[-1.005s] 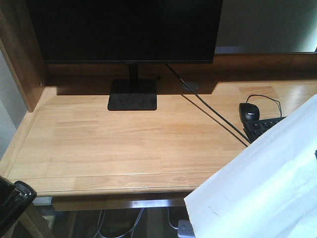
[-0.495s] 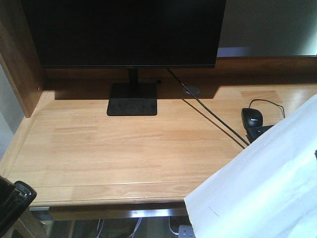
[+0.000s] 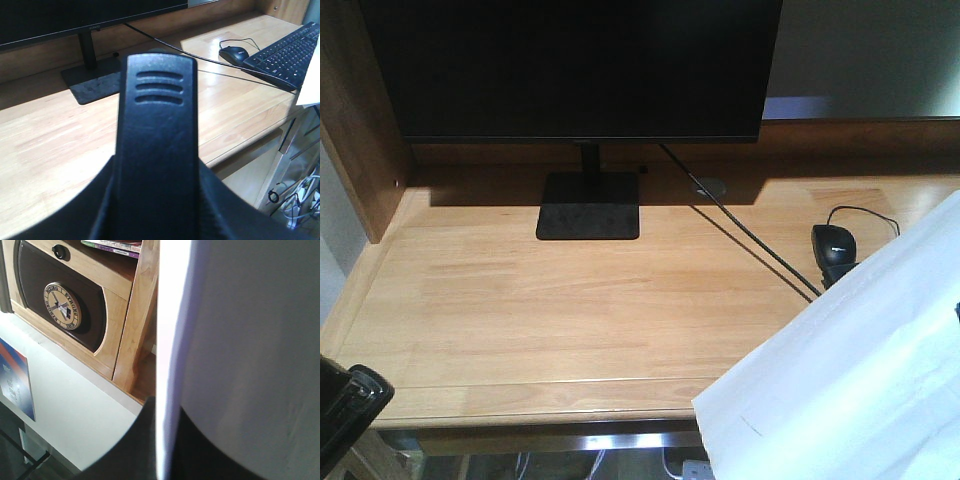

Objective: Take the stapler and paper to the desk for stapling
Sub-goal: 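Approach the desk edge, holding stapler and paper steady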

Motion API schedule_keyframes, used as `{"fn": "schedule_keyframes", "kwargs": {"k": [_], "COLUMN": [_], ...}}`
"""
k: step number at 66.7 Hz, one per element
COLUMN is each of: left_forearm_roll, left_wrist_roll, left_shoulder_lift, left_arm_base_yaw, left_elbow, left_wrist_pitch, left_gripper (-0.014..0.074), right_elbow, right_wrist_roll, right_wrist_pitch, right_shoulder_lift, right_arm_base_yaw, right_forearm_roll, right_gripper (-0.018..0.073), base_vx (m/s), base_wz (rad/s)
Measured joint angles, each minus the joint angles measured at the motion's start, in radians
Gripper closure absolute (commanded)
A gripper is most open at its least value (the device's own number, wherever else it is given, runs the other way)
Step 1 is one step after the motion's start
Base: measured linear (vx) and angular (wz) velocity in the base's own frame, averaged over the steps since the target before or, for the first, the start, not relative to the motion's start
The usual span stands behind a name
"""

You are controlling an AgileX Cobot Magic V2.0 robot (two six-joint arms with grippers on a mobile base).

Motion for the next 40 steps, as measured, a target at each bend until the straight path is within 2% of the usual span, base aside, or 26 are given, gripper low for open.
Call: {"fn": "schedule_keyframes", "kwargs": {"k": [40], "left_forearm_roll": [0.000], "left_wrist_roll": [0.000], "left_shoulder_lift": [0.000], "left_arm_base_yaw": [0.000], "left_elbow": [0.000], "left_wrist_pitch": [0.000], "left_gripper": [0.0603], "right_elbow": [0.000], "right_wrist_roll": [0.000], "right_wrist_pitch": [0.000], "right_shoulder_lift": [0.000], "right_arm_base_yaw": [0.000], "right_forearm_roll": [0.000], "right_gripper": [0.0564], "base_vx": [0.00], "base_wz": [0.00]}}
